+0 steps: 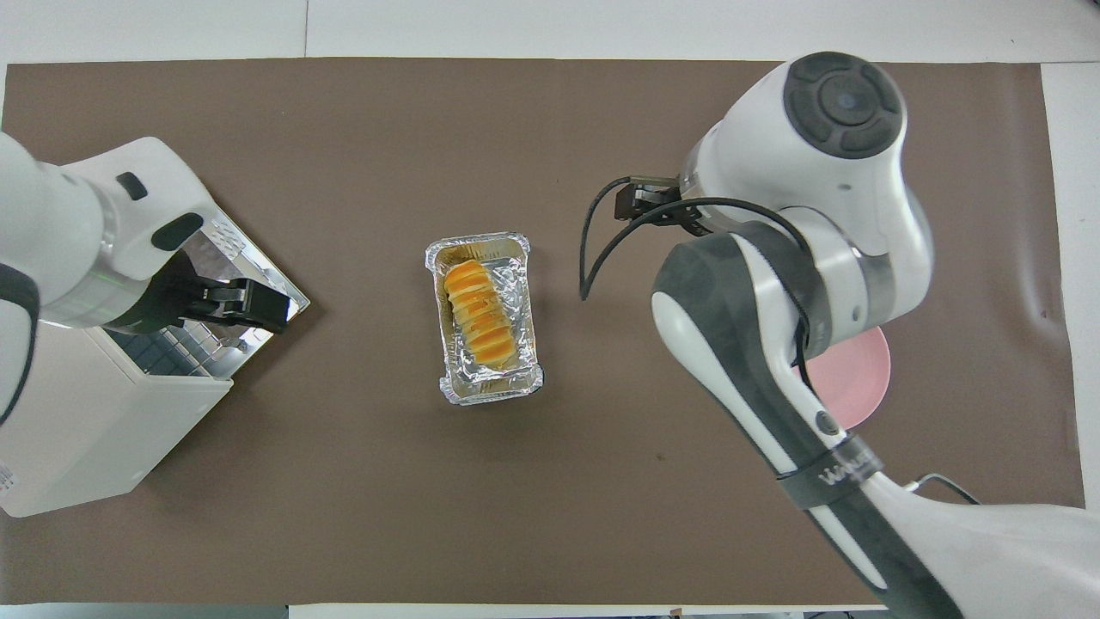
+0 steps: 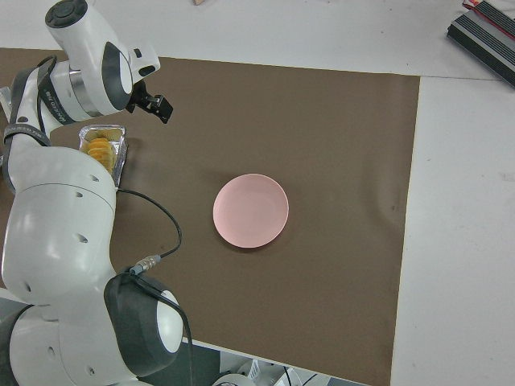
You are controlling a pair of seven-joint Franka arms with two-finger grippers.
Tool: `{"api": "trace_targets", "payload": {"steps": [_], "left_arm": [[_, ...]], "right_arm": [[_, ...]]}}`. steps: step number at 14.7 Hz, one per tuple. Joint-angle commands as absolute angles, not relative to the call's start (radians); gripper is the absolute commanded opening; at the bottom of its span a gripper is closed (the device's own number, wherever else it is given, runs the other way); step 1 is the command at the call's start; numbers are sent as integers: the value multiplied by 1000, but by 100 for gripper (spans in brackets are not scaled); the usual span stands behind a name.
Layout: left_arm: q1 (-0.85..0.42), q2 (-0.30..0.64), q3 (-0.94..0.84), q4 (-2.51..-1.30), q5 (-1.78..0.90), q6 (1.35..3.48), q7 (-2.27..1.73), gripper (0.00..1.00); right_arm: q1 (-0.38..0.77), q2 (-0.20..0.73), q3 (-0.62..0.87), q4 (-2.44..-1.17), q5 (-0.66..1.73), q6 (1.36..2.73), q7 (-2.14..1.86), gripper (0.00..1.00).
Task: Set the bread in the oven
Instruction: 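Grasp the foil tray with the left gripper while the right gripper withdraws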
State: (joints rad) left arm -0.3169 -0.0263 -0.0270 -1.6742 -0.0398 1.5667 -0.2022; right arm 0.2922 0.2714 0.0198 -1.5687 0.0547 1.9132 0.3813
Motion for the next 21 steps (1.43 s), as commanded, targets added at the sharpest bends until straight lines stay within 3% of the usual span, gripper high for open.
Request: {"api": "trace_targets", "payload": {"steps": [1, 3, 7, 13, 17, 21], "left_arm": [[-444, 108, -17, -1645, -51, 1673, -348, 100], [-558, 269, -15, -1570, -49, 1782, -499, 100], [-673, 429, -11, -1566, -40, 1971, -642, 100], [-696, 488, -11, -1618, -31, 2074, -719, 100], [-695, 486, -11, -1654, -31, 2114, -755, 73], [-698, 477, -11, -1697, -31, 2118, -769, 44]], "right_arm": [[197, 232, 25, -1592, 49, 1867, 166, 100], [128, 221, 21, -1594, 20, 1832, 31, 100], [55, 177, 21, -1594, -9, 1804, -113, 100], [2, 78, 26, -1594, -26, 1674, -172, 100], [-32, 3, 34, -1626, -8, 1534, -164, 100], [-38, -41, 32, -1701, 8, 1566, -158, 100]]}}
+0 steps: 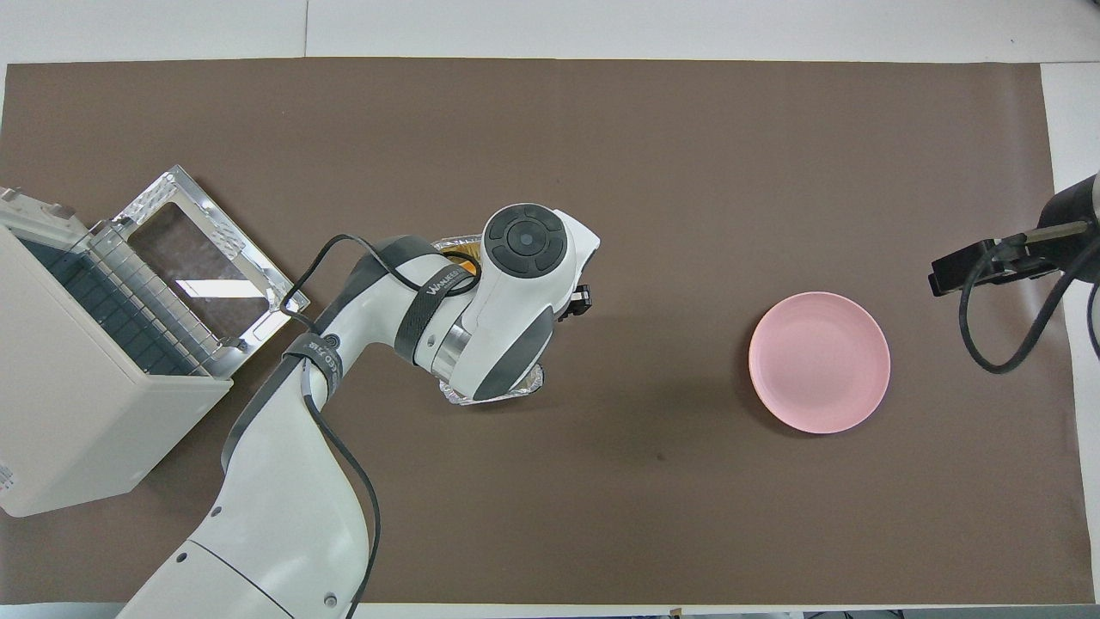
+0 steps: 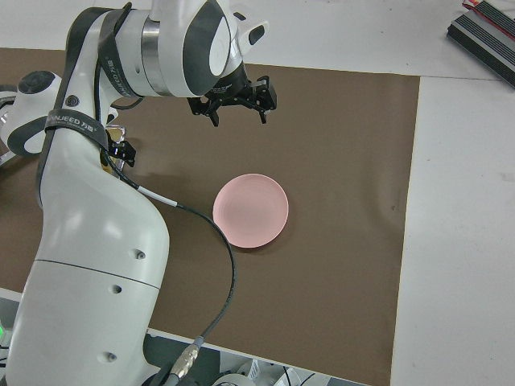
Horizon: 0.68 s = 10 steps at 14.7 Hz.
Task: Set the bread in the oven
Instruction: 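Carry the foil tray into the open oven with the left gripper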
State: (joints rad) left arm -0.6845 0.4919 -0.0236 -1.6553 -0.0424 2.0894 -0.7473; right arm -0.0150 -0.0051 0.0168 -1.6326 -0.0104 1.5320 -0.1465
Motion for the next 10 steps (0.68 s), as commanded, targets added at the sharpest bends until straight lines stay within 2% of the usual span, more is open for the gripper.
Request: {"api": "trace_targets", "payload": {"steps": [1, 2, 4, 8, 10], "left_arm": [[-698, 476, -11, -1698, -31, 2108, -770, 22], [-693, 476, -11, -1695, -32, 2102, -778, 0], [-684, 476, -8, -1672, -41, 2042, -831, 0], [-650, 489, 24, -1499, -44, 1853, -873, 0], [-646, 476, 95, -1433, -49, 1786, -914, 0]], "right_arm": [[-38, -41, 32, -1701, 8, 1569, -156, 100], [-38, -41, 32, -1700, 8, 1569, -147, 100], [-38, -51, 31, -1700, 8, 1566, -105, 100], [-38, -67, 28, -1681, 9, 1559, -87, 100], [-38, -81, 25, -1681, 9, 1557, -87, 100]]}}
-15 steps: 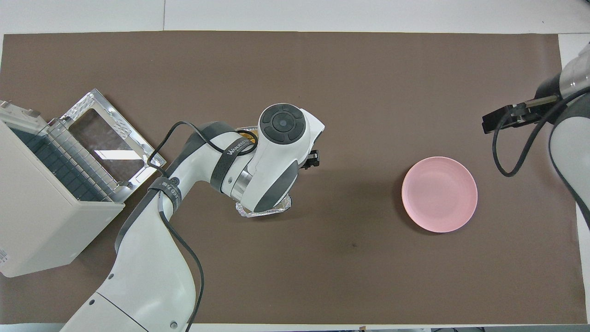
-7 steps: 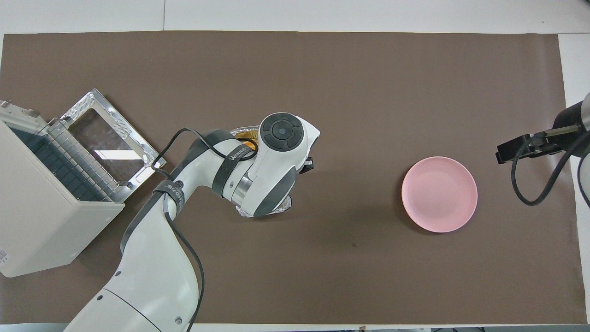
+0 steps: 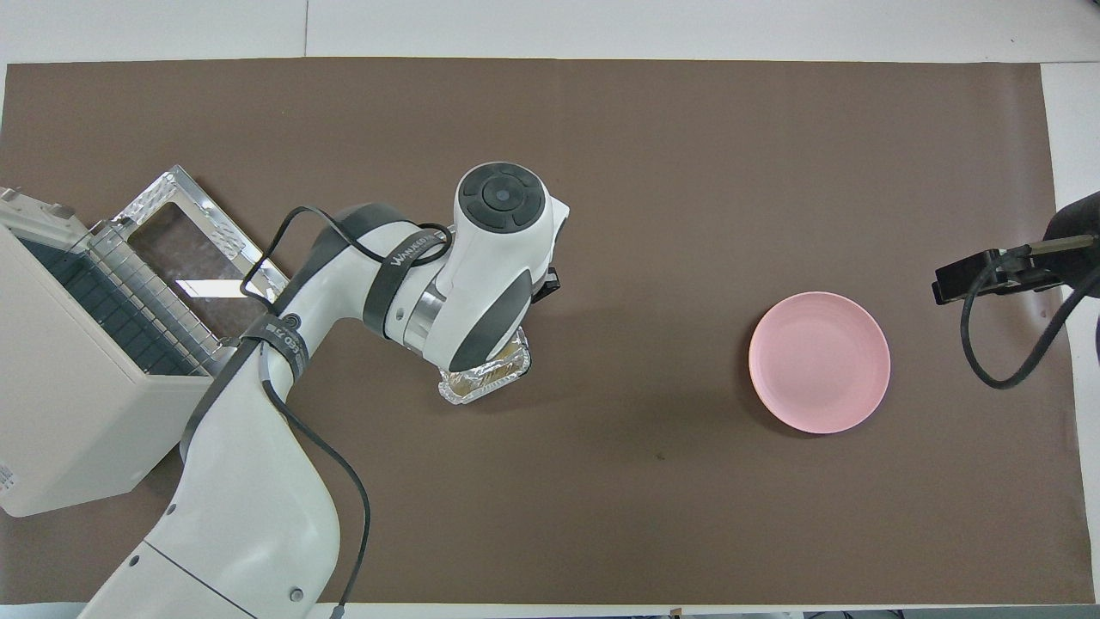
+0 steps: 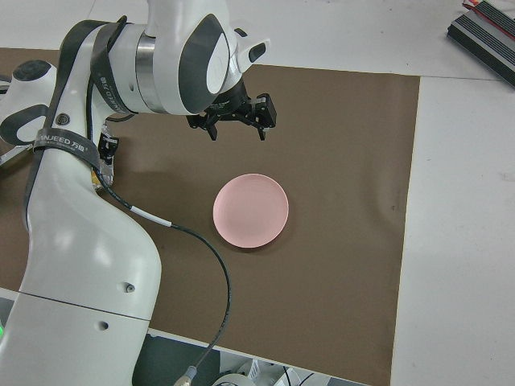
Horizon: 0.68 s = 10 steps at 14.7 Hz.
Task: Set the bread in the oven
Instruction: 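Carry the foil tray into the open oven with the left gripper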
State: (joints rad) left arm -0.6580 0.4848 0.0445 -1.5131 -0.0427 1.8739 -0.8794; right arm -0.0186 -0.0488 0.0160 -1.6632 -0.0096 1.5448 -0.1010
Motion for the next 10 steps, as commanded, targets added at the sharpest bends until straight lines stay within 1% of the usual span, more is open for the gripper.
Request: {"api": "trace_targets", "payload": {"steps": [1, 3, 7, 10], "left_arm": [[-643, 474, 130, -1405, -52, 1761, -920, 0], [-647, 477, 245, -1368, -51, 1714, -936, 0], [-624, 476, 397, -1402, -40, 1701, -927, 0], [-533, 474, 402, -1410, -34, 1671, -908, 0]], "right_arm": [[-38, -86, 23, -1681, 9, 1552, -87, 100], [-38, -90, 25, -1686, 8, 1554, -87, 100], [-38, -92, 23, -1684, 6, 1554, -89, 100], [-37, -92, 25, -1686, 5, 1545, -92, 100]]}}
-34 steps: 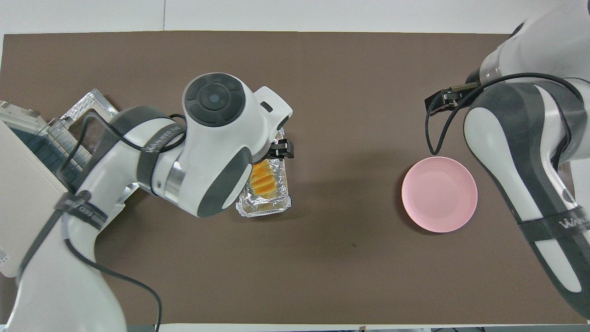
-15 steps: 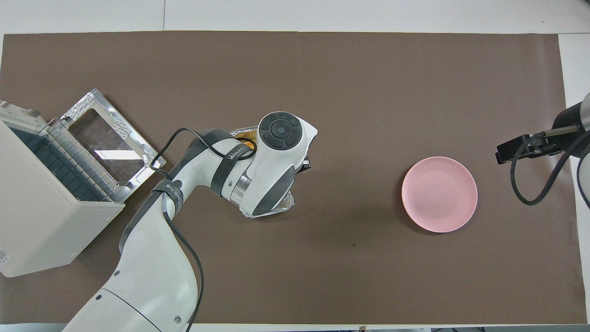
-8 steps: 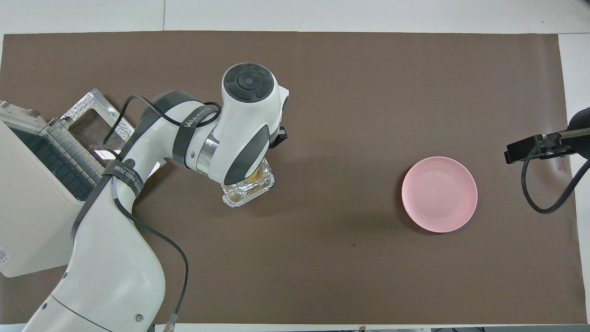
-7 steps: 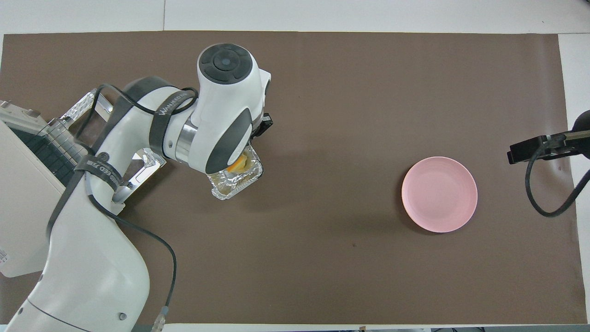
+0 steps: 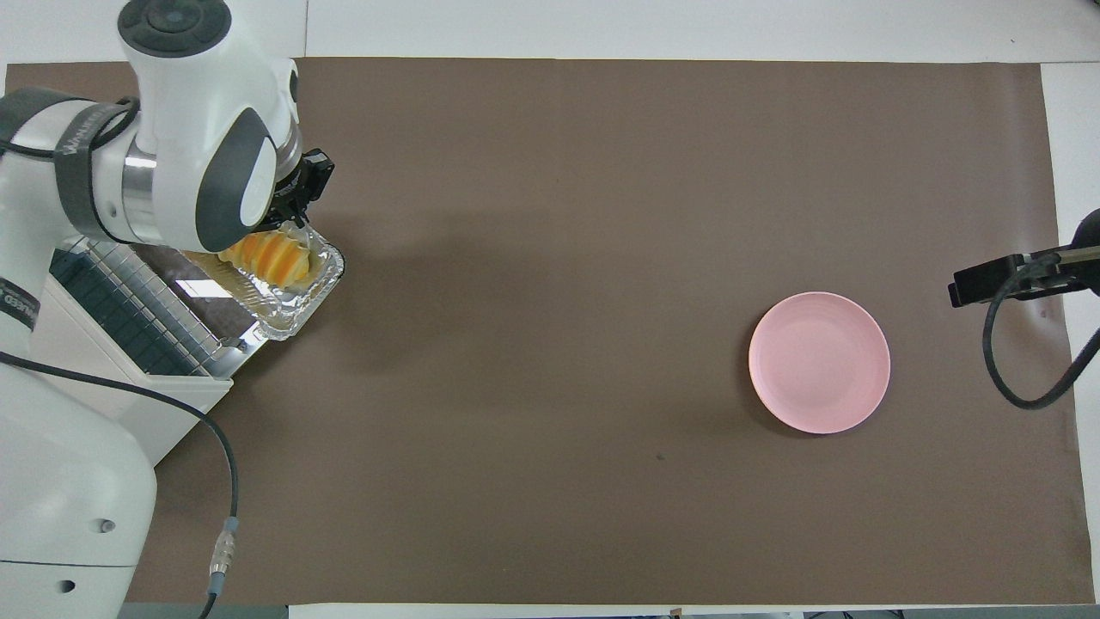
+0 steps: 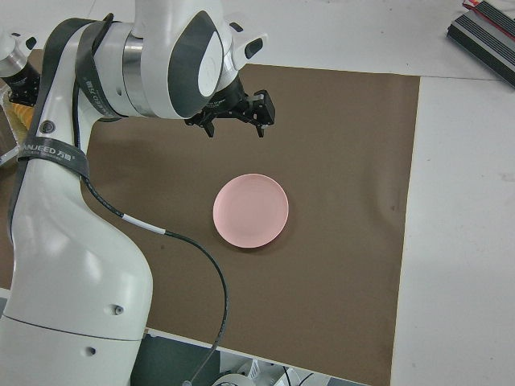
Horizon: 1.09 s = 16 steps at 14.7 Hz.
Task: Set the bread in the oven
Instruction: 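Carry the foil tray into the open oven with the left gripper, then lower the foil tray inside the oven and open the left gripper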
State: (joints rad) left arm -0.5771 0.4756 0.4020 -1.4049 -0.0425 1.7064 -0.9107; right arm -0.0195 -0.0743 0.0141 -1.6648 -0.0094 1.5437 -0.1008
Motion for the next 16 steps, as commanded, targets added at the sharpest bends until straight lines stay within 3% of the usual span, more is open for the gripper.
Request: {"api": "trace_targets", "payload": {"steps": [1, 10, 16], "left_arm": [[-525, 472, 405, -1416, -34, 1667, -875, 0], [-417, 420, 449, -1548, 23, 1670, -661, 0], [-413, 359, 449, -1689, 69, 1724, -657, 0]], "right_arm": [[-37, -92, 25, -1686, 5, 1545, -92, 100], [-37, -92, 25, -1686, 5, 1545, -92, 100], [-38, -92, 25, -1686, 5, 1545, -92, 100]]}}
